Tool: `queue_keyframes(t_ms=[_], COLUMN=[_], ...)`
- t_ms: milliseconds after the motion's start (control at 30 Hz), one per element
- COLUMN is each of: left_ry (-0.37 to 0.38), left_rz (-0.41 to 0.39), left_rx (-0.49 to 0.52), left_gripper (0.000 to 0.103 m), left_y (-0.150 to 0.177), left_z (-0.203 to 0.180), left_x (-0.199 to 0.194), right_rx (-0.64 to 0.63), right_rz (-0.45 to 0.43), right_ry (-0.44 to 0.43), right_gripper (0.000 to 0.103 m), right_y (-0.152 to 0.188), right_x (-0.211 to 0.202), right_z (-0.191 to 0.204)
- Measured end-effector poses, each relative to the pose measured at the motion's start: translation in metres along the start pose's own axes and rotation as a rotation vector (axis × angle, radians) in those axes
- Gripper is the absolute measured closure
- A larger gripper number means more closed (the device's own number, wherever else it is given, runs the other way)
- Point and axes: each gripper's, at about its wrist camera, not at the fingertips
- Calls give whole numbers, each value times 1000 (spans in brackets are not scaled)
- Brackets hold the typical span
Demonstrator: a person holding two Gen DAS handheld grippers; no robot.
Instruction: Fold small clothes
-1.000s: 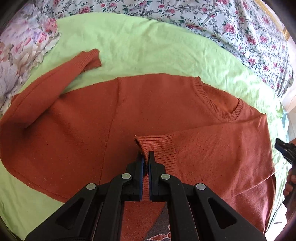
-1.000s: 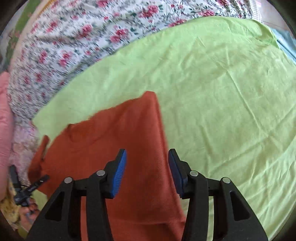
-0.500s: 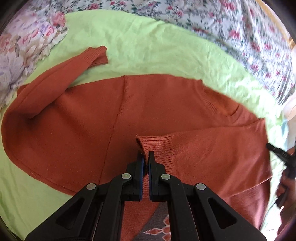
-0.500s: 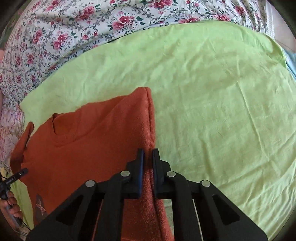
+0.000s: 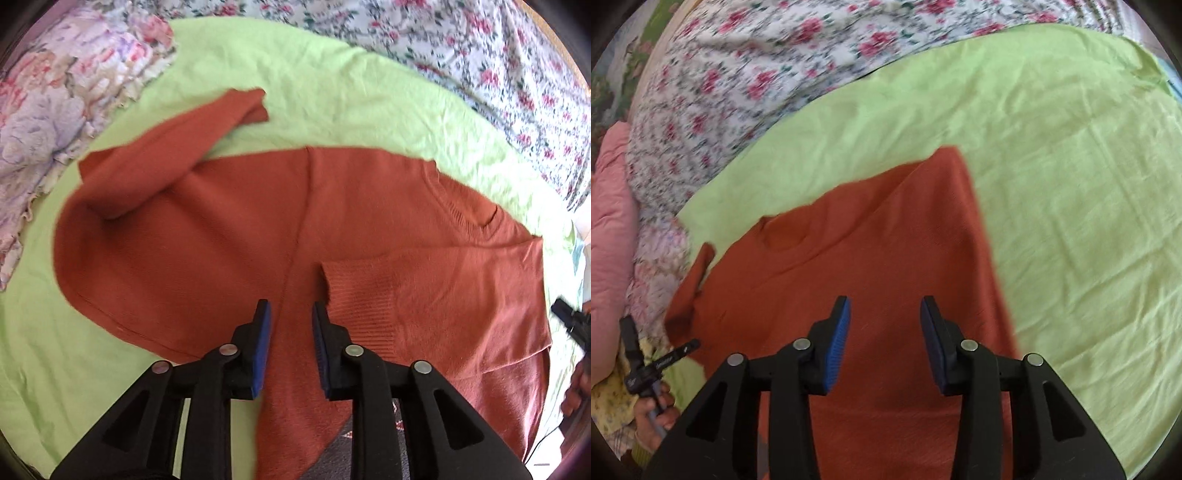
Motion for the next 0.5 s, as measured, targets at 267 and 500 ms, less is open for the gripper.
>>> queue_keyframes(t_ms=[267, 500], left_ry=[29, -45], left_rz=[-64, -133], left_rx=[-18, -14], left_gripper=[54, 35], left_y=[-20, -72], left_z=[15, 38], left_x=[-25, -36], right_rx=[-94, -125], right_rz=[84, 105], right_ry=[-85, -94], right_gripper=[62, 60], right_y=[42, 50], right_x=[17, 21], right_z=[50, 62])
Point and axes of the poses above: each gripper's, at about its wrist camera, not at the fingertips, and x roughly the way its jaws point, z to its left, y to its underside, and after that the axes turned 10 degrees about y, right-handed
